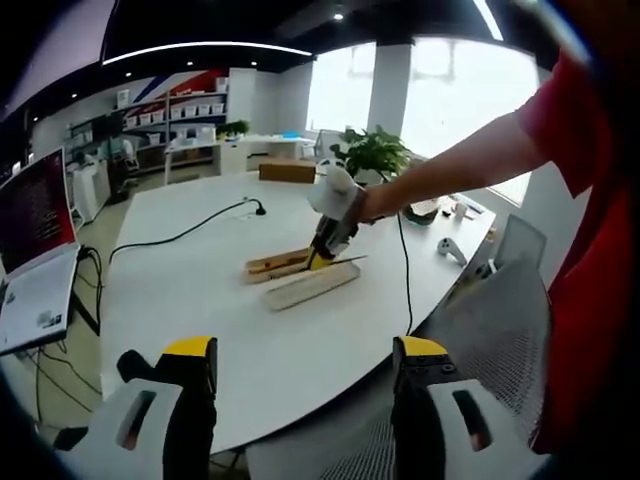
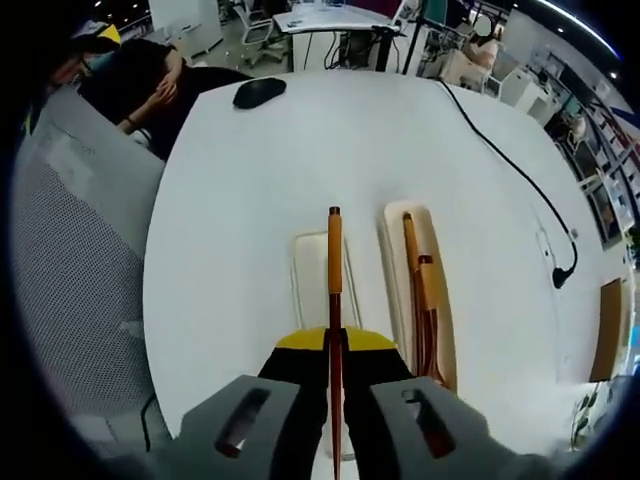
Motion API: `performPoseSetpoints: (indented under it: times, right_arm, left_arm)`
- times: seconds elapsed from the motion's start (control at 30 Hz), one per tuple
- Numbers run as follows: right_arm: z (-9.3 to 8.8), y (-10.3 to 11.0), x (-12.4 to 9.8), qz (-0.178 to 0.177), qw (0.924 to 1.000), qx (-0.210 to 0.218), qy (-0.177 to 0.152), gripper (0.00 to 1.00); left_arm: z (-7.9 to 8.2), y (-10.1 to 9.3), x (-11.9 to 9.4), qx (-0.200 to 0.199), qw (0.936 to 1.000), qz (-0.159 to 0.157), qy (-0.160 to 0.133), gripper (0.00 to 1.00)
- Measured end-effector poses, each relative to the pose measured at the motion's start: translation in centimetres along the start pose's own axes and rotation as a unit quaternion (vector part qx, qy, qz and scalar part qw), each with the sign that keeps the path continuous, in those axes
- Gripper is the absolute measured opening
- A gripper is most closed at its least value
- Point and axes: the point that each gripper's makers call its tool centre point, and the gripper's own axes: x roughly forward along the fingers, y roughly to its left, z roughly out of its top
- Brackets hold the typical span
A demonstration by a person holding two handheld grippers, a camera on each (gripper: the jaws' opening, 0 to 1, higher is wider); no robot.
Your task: Arrange the utensils inside the cutlery case until each visible utensil rests in its matching compartment.
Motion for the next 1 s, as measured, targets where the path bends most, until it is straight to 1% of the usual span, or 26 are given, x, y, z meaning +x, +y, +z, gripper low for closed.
performPoseSetpoints:
  times: [0.1, 0.4, 0.47, 0.53, 0.67, 0.8, 1.0]
  right_arm:
    - [0.2, -0.6, -0.5, -0.002, 1.0, 0.008, -0.004, 0.0]
    - [0.6, -2.1, -1.2, -0.005, 1.0, 0.001, -0.006, 0.0]
    - [0.7, -2.8, -1.6, -0.003, 0.9999, -0.01, -0.001, 0.0]
    - [0.9, -3.5, -2.2, -0.006, 0.9999, -0.013, 0.001, 0.0]
    - [1.1, -4.2, -3.2, -0.005, 0.9995, -0.03, 0.009, 0.0]
    - [1.8, -5.1, -4.0, -0.004, 0.9998, -0.02, 0.0, 0.0]
    - [3.0, -6.1, -4.0, -0.002, 0.9998, -0.015, -0.015, 0.0]
  left_arm:
    - [0.4, -0.2, -0.1, -0.015, 0.9998, -0.009, -0.013, 0.79]
    - [0.3, -0.2, -0.1, -0.016, 0.9998, -0.009, -0.012, 0.8]
    - [0.3, -0.3, -0.1, -0.017, 0.9997, -0.009, -0.012, 0.8]
    - [0.2, -0.4, -0.1, -0.024, 0.9996, -0.013, -0.01, 0.8]
    - [-0.1, -0.2, -0.1, -0.022, 0.9997, -0.009, -0.005, 0.8]
    - [-0.2, -0.2, -0.1, -0.023, 0.9997, -0.009, -0.004, 0.8]
    - [-0.3, -0.5, 0.2, -0.018, 0.9997, -0.016, 0.003, 0.82]
